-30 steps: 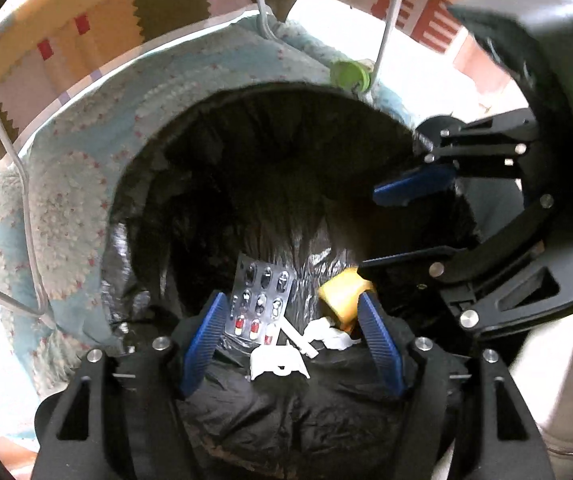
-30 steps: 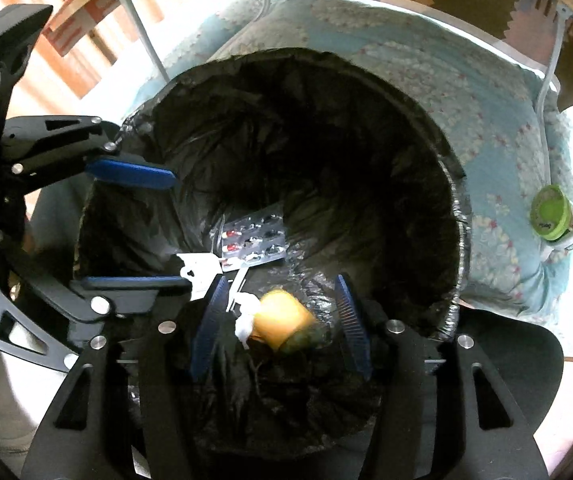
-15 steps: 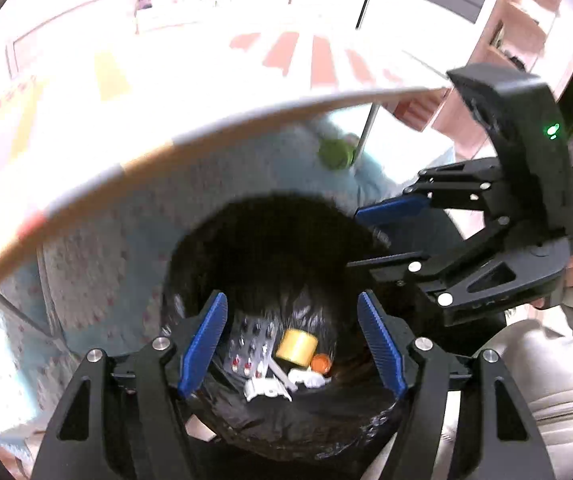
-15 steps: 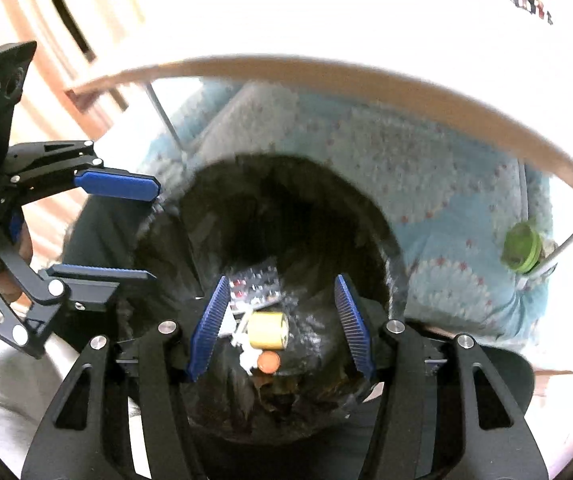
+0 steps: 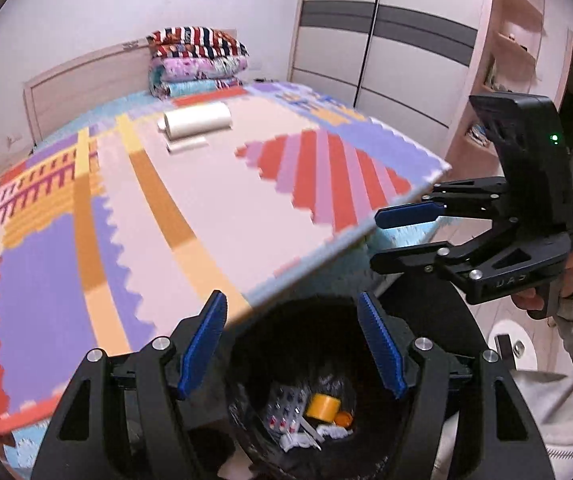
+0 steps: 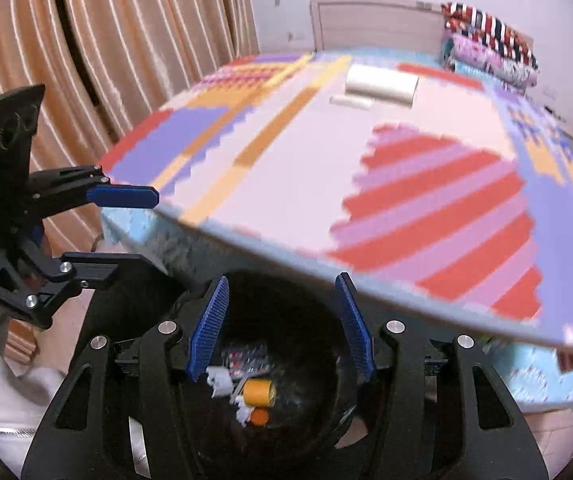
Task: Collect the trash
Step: 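Raise both open tools from the bin back over the board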
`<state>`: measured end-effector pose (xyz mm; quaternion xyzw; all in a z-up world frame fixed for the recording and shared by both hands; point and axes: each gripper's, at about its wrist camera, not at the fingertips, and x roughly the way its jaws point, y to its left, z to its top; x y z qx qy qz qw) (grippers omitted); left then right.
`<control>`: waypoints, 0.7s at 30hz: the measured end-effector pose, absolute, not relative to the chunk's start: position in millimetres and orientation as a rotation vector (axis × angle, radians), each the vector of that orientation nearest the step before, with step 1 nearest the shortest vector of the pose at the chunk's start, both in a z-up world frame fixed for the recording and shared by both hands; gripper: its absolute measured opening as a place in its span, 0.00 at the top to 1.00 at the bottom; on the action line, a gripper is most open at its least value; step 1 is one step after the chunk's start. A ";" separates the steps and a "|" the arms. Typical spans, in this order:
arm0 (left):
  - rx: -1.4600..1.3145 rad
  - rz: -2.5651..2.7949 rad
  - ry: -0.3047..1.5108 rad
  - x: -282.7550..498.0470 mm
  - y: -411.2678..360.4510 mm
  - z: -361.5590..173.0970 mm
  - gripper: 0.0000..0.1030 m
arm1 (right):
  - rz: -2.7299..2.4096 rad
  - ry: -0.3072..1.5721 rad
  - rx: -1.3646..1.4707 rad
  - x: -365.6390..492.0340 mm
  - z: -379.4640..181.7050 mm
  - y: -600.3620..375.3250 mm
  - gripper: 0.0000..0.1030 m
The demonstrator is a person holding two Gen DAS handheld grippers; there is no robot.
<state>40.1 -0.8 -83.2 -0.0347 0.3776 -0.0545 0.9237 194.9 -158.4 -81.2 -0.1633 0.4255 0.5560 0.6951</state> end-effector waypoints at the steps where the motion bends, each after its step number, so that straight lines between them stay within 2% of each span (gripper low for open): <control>1: -0.065 -0.106 0.767 42.1 1.3 -79.5 0.37 | 1.239 0.933 -0.361 199.1 -75.8 -156.5 0.47; 12: -0.117 -0.034 0.768 89.5 45.4 -64.1 0.37 | 1.165 0.867 -0.297 249.6 -57.5 -136.8 0.47; 21: -0.168 0.042 0.759 134.8 77.6 -55.7 0.37 | 1.123 0.891 -0.220 302.2 -56.9 -105.8 0.47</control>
